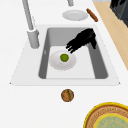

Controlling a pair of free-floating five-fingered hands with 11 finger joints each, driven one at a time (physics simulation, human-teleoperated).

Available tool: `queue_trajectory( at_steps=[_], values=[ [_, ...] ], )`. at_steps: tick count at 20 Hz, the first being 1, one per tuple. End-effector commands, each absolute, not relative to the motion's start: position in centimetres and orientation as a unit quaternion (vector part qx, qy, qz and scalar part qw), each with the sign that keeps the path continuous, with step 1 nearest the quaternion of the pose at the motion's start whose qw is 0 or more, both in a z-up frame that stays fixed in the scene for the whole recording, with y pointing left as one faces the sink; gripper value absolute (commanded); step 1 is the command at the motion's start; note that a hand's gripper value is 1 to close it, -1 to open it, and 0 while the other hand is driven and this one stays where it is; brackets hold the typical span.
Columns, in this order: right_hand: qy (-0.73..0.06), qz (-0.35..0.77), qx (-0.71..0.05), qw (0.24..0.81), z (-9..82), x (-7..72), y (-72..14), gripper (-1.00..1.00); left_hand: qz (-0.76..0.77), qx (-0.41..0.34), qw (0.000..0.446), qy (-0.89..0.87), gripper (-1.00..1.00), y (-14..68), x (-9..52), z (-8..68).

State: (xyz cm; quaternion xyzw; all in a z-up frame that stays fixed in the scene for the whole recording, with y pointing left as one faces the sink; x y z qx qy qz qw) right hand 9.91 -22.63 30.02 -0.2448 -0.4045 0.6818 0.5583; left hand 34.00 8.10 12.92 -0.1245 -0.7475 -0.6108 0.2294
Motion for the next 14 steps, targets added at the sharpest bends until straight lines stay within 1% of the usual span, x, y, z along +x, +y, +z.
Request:
queue_trajectory(
  at_steps=[1,14],
  values=[
    [-0.404,0.682,-0.245,0.558,30.0,9.9,-22.6,0.00,-0.614,-0.128,0.218,-0.748,-1.00,5.5,34.7,10.5],
    [-0.404,0.682,-0.245,0.558,30.0,9.9,-22.6,0.00,-0.612,-0.134,0.242,-0.741,-1.00,-2.5,41.2,1.3]
  ],
)
